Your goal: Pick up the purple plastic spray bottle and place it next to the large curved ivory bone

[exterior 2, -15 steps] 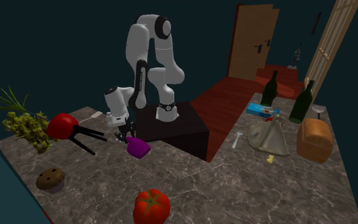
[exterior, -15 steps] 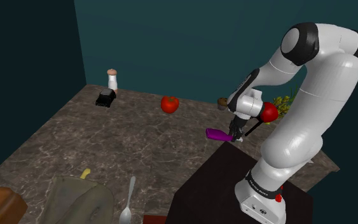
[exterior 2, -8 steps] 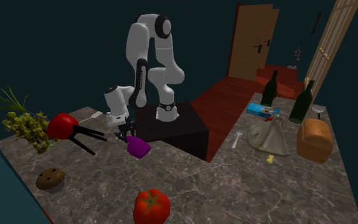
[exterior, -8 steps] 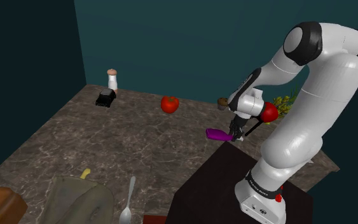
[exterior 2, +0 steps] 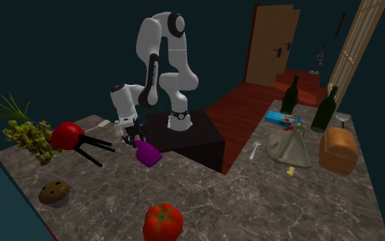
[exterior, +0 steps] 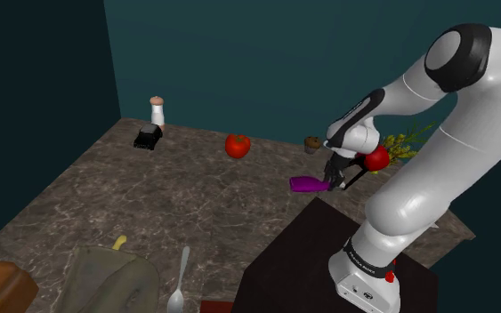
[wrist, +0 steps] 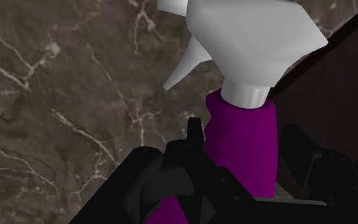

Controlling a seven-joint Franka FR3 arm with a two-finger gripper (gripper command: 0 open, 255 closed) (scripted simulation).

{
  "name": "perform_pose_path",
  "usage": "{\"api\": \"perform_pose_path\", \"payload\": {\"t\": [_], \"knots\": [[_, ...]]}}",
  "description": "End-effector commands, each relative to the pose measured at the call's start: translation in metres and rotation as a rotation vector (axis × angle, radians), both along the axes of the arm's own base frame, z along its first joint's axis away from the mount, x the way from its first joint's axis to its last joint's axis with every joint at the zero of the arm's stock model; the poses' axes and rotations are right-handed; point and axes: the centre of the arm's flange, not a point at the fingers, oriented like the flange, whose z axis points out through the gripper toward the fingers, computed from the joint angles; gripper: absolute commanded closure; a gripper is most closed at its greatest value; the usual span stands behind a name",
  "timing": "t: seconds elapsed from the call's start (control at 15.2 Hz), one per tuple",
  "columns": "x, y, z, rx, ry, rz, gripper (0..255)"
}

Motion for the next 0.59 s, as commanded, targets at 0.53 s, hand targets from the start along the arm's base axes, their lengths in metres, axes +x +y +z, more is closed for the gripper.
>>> {"api": "perform_pose_path", "payload": {"t": [0.53], "knots": [[0.0, -0.001, 0.053, 0.0, 0.001, 0.0, 255]]}}
